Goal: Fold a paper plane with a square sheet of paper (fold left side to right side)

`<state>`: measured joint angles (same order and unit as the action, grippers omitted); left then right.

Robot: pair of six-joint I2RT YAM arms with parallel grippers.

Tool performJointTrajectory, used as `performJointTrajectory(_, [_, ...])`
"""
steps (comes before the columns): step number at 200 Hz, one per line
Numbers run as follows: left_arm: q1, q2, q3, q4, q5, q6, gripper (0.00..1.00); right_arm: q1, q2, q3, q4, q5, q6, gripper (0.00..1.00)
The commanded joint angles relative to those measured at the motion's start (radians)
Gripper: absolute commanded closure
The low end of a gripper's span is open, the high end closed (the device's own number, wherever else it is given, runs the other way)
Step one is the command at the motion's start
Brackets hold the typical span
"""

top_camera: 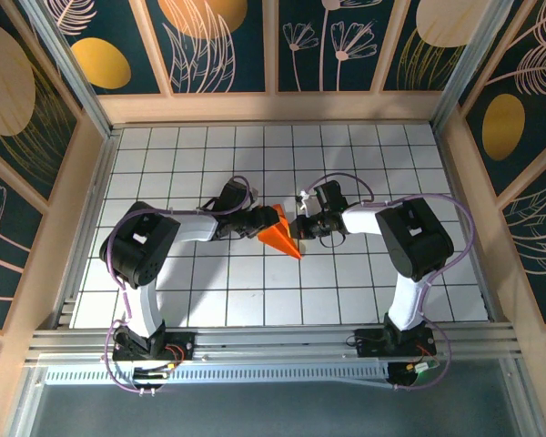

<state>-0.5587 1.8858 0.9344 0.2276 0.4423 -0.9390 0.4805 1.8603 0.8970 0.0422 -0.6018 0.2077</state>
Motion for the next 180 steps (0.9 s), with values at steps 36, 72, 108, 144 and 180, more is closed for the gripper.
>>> performJointTrajectory(36, [0.0, -0.081, 0.032, -0.076, -0.062, 0.039, 0.51, 0.014, 0.059, -0.007, -0.049, 0.059, -0.019, 0.97])
performJointTrajectory(72, [-0.001, -0.084, -0.006, 0.018, 0.018, 0.009, 0.75, 0.016, 0.057, -0.007, -0.051, 0.062, -0.019, 0.92])
performJointTrajectory(108, [-0.022, -0.024, 0.032, 0.026, 0.056, 0.018, 0.82, 0.016, 0.054, -0.007, -0.056, 0.068, -0.02, 0.88])
performJointTrajectory(144, [-0.03, 0.03, 0.078, 0.026, 0.059, 0.017, 0.84, 0.017, 0.054, -0.01, -0.057, 0.071, -0.018, 0.86])
performJointTrajectory(180, [-0.029, 0.052, 0.084, 0.024, 0.05, 0.021, 0.84, 0.017, 0.055, -0.003, -0.063, 0.073, -0.023, 0.86])
